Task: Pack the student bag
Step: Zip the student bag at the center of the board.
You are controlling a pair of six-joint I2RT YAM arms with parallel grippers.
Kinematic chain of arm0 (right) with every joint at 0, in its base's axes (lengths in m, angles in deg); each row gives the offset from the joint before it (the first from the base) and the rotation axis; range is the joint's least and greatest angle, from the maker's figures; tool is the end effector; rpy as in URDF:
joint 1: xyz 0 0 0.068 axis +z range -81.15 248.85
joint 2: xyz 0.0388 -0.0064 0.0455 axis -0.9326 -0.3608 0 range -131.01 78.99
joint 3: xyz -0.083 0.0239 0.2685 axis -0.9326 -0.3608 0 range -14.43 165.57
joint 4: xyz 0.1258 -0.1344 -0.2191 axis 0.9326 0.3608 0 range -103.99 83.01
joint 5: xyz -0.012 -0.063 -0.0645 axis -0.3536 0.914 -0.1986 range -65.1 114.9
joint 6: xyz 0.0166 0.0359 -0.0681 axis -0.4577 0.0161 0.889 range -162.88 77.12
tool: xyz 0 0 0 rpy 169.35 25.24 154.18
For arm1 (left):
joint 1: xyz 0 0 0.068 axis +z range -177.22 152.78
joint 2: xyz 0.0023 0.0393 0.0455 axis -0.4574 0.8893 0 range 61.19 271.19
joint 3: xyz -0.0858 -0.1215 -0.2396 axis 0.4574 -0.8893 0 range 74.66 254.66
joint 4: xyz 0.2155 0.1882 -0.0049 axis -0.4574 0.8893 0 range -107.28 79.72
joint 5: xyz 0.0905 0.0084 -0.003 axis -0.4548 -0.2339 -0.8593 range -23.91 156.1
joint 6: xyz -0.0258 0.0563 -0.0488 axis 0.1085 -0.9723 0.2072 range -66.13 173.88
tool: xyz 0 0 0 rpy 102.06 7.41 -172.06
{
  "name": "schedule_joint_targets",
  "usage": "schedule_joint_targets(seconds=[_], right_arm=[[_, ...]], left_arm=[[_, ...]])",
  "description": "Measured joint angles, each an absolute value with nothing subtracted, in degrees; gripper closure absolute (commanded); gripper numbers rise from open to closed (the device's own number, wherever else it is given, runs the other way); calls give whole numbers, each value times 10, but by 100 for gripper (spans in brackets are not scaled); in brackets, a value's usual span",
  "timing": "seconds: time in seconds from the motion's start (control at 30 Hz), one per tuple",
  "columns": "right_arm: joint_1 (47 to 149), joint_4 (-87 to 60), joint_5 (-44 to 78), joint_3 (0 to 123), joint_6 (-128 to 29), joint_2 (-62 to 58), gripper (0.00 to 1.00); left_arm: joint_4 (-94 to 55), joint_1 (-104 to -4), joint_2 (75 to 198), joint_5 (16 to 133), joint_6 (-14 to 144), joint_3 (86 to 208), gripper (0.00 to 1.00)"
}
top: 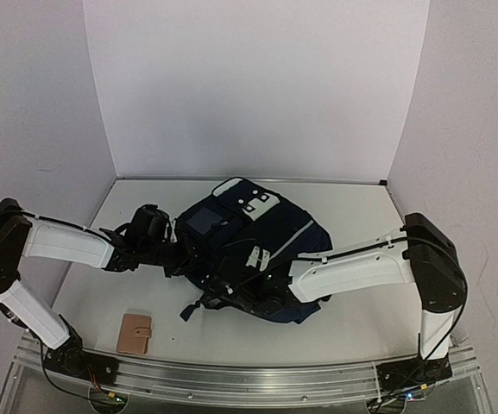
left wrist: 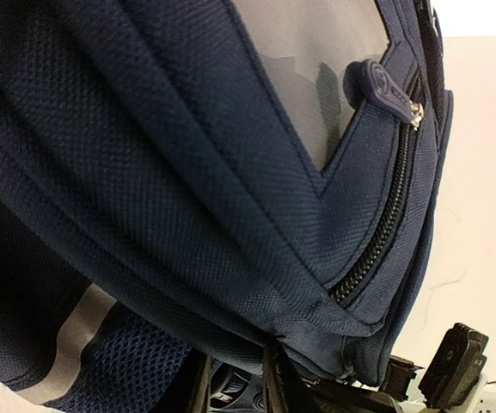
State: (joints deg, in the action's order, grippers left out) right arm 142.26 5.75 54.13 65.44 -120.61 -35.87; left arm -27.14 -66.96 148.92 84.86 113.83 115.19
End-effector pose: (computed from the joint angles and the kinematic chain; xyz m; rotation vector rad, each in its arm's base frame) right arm 0.1654 0.4395 0.1469 0.2941 2.4312 0.5928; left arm 0.2531 -0.2388 0.1448 -0.2387 2.5089 -1.2176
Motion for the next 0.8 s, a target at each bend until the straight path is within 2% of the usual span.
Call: schedule_joint_targets(seconds=[0.13,0.33,0.8], right_arm=[[1415,61,547,665,-1211,-369,100],[1412,58,549,661,-1215,-368,100],[1412,19,495,516,-1227,-234,100]], left_arm=[[-279,-669,1494,844,1138,1156,92],[-279,-661,1497,844,1139,1156,100],[-313,-604,1533,904,1132,1170,100]])
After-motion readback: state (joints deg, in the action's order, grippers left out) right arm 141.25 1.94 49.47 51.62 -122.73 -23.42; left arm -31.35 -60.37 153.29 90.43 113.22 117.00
